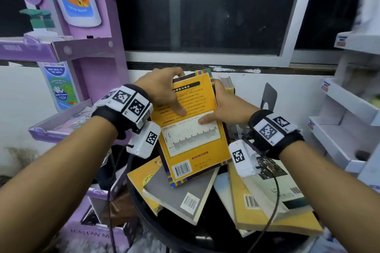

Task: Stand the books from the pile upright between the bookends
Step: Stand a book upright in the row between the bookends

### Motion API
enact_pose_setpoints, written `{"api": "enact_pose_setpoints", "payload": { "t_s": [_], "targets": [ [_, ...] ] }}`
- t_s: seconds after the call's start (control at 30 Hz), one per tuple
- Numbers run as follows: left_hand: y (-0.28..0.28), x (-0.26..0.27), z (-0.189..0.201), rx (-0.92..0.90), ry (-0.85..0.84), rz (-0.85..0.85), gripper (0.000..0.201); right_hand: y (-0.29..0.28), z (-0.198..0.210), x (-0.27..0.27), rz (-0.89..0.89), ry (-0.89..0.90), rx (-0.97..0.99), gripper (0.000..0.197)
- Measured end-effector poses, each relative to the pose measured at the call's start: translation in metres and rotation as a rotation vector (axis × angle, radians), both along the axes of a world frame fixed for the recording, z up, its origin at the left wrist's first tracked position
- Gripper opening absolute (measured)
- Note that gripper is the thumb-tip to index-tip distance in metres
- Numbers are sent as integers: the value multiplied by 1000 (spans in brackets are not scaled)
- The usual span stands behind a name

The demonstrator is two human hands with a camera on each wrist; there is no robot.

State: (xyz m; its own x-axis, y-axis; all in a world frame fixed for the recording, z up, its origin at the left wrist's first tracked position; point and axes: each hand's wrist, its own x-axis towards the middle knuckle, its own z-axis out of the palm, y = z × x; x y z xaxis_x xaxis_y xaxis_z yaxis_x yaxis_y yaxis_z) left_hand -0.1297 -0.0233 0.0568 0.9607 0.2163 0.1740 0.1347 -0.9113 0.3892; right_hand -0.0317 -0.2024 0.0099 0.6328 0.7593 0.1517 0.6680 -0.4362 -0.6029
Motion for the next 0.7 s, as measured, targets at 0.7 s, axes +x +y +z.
{"api": "enact_pose_setpoints", "payload": {
  "t_s": [0.7],
  "targets": [
    [18,0,-19,-252,-230,28,49,-7,-18,15,-50,96,485,50]
  ]
}}
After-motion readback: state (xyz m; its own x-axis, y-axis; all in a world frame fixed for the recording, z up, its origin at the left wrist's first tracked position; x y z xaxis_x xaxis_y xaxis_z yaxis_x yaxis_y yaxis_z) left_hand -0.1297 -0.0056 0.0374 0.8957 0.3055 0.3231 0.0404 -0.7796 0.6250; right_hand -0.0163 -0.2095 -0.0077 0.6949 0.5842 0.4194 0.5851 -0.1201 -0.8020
